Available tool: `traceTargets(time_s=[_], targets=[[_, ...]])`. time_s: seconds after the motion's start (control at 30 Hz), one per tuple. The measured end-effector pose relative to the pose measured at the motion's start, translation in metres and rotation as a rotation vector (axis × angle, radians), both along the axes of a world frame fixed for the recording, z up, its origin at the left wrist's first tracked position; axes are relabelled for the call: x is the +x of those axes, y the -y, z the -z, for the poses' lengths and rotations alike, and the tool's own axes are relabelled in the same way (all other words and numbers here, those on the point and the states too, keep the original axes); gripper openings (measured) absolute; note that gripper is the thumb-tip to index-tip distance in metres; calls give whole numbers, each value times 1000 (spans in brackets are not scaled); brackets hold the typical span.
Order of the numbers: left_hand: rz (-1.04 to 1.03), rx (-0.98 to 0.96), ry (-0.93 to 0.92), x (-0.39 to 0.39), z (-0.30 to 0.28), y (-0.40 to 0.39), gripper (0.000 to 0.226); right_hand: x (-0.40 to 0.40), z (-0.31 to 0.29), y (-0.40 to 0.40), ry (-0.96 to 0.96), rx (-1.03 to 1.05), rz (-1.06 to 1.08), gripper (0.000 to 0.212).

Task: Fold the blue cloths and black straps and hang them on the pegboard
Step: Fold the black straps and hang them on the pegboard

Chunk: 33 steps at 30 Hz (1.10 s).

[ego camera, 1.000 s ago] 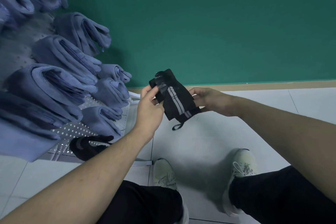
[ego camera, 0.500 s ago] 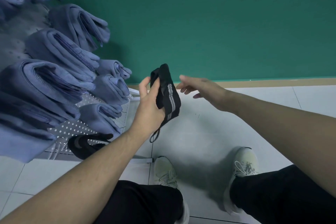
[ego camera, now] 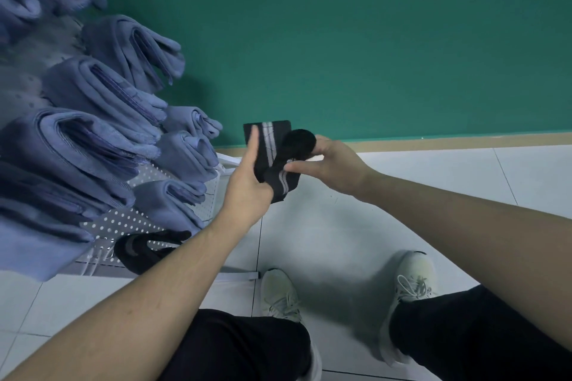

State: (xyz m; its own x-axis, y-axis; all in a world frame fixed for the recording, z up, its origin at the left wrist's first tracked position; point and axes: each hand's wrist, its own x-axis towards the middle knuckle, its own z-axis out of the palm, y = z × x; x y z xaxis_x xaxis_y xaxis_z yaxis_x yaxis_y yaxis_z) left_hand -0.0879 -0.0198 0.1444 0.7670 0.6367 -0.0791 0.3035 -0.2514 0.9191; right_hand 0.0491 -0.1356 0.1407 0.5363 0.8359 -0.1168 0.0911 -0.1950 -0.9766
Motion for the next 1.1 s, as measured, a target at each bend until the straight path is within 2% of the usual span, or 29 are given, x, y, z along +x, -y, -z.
traceTargets(time_s=[0.1, 0.17, 0.23, 0.3, 0.33, 0.4, 0.47, 0.5, 0.63, 0.77, 0.8, 0.83, 0.9, 1.0, 1.07, 1.1], targets=[[-260, -303, 59, -1, 6, -12, 99, 9, 7, 15, 240, 64, -57, 21], [-311, -421, 116, -3, 5, -16, 92, 17, 15, 24, 264, 15, -203, 24], [-341, -494, 197, -3, -1, -16, 85, 25, 17, 31, 223, -154, -368, 28], [-386, -548, 259, -1, -5, -17, 78, 29, 15, 35, 244, -390, -511, 46], [-404, -565, 273, 1, -7, -16, 73, 31, 16, 35, 273, -444, -523, 54], [-421, -583, 283, 5, -8, -14, 64, 30, 16, 31, 267, -392, -417, 51], [-418, -592, 282, 7, -9, -10, 59, 20, 15, 24, 98, -252, -232, 24], [-408, -592, 277, 8, -9, -8, 58, 13, 14, 20, 14, -208, -171, 22], [-343, -611, 293, 11, -10, -3, 51, -4, 2, -1, -89, -92, -96, 42], [-455, -745, 372, 14, -10, -3, 40, -11, -3, -13, -276, -45, -96, 61], [-493, -769, 383, 15, -9, -2, 39, -15, -3, -16, -291, -59, -88, 59], [-518, -774, 373, 15, -5, -1, 38, -18, -1, -19, -272, -75, -84, 49], [-516, -732, 282, 12, 3, -2, 34, -20, 5, -25, -177, -121, -78, 21], [-420, -565, 8, -6, 20, -8, 32, -13, 9, -26, -23, -215, -121, 12], [-302, -251, -190, -26, 32, -10, 32, -3, 10, -22, 45, -256, -251, 8], [-227, -91, -226, -36, 37, -9, 36, 0, 12, -21, 70, -297, -344, 8]])
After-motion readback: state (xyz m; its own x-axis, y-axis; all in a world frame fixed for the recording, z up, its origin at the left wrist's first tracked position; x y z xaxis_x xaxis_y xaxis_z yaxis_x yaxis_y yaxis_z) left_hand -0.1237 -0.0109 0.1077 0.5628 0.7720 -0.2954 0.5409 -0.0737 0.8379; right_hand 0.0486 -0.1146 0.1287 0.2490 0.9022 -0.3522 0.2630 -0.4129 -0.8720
